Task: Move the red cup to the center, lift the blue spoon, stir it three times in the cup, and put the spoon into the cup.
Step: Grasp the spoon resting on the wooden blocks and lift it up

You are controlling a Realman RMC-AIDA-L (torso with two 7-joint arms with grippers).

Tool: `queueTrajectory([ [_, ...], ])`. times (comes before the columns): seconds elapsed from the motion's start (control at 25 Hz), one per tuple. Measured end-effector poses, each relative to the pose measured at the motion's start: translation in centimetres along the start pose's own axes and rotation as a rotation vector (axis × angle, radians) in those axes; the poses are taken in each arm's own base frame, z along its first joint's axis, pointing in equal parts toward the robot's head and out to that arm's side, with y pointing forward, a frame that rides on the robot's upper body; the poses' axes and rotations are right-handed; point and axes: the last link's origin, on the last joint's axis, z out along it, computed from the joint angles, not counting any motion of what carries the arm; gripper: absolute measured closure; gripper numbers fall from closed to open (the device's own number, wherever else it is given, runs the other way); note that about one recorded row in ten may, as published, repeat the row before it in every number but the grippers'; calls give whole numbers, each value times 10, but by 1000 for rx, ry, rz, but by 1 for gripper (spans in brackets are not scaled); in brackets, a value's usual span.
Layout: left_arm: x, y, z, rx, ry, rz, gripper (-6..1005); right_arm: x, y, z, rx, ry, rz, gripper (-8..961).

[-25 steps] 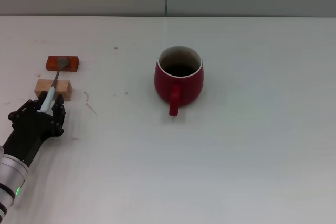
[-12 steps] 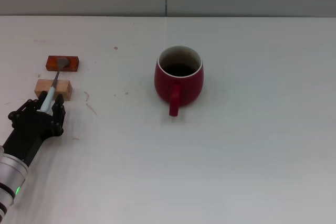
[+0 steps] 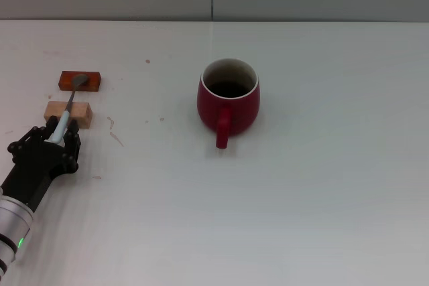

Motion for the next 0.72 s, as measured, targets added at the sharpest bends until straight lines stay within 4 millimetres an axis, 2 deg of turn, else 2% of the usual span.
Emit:
queueTrajectory([
  [0.72,1,-1,-1,6,9,-9,748,0,0,0,0,-3,-2,189],
])
